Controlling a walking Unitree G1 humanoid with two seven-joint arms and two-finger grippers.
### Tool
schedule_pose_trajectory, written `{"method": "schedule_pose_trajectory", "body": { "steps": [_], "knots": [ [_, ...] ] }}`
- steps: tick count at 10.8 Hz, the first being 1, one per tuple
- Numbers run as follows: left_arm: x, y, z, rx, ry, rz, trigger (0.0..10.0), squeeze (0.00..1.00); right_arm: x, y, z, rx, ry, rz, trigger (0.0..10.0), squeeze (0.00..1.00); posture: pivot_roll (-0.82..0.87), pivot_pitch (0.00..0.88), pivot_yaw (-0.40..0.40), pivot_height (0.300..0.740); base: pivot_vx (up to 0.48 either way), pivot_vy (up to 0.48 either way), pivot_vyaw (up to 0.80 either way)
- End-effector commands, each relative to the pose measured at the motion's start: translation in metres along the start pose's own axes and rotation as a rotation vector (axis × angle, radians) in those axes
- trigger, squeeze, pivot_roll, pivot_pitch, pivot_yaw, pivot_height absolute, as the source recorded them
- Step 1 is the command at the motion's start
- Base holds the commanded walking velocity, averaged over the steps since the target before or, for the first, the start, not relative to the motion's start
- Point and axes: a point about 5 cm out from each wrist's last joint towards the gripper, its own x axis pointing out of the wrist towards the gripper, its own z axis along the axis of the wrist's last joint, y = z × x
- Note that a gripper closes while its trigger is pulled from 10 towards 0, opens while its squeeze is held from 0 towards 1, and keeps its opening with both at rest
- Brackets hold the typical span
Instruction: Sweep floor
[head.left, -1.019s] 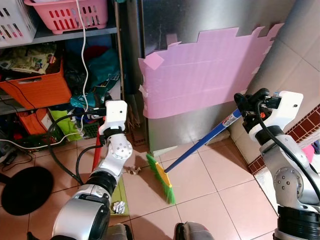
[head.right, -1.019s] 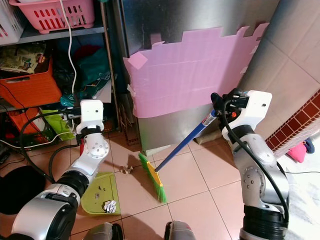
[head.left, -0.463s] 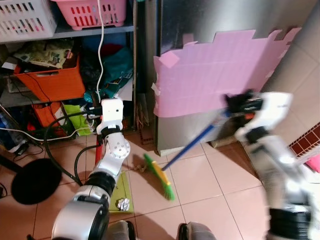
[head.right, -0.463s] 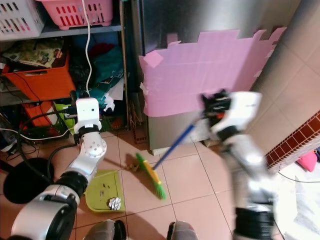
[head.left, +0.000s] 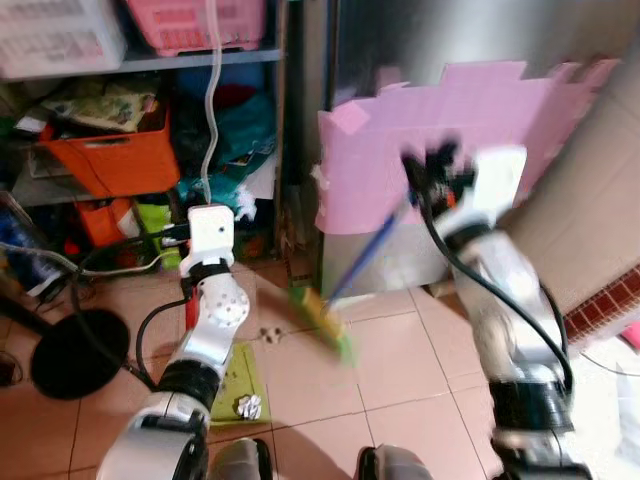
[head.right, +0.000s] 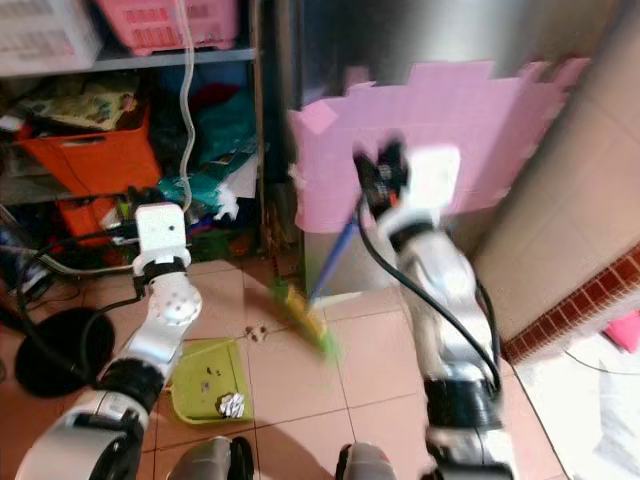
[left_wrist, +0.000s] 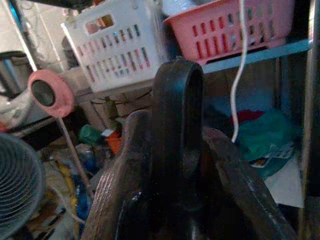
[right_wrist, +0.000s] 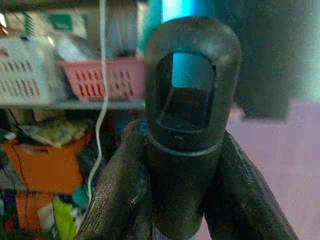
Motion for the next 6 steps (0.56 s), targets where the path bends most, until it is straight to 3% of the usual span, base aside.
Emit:
{"method": "schedule_pose_trajectory", "body": {
  "steps": [1,2,4,5,6],
  "knots": [
    [0.001,0.003,0.004,0.025,-0.032,0.006,10.0,0.00,0.008,0.012,0.018,0.009,-0.104,0.045,10.0,0.00,-0.09,0.062,0.003,0.740,0.000,0.000,0.00],
    [-0.002,0.008,0.002,0.064,-0.030,0.032,10.0,0.00,0.015,0.027,0.020,0.044,-0.136,0.093,10.0,0.00,-0.09,0.068,0.006,0.740,0.000,0.000,0.00],
    [-0.005,0.015,0.000,0.092,-0.020,0.051,10.0,0.00,0.015,0.042,0.003,0.193,-0.078,0.139,10.0,0.00,-0.09,0.077,0.009,0.740,0.000,0.000,0.00],
    [-0.005,0.016,0.000,0.093,-0.021,0.037,10.0,0.00,0.002,0.045,-0.013,0.268,-0.004,0.194,10.0,0.00,-0.09,0.083,0.012,0.740,0.000,0.000,0.00],
    [-0.004,0.015,0.000,0.094,-0.020,0.033,10.0,0.00,-0.006,0.044,-0.017,0.282,0.013,0.219,10.0,0.00,-0.10,0.087,0.015,0.740,0.000,0.000,0.00]
  ]
}}
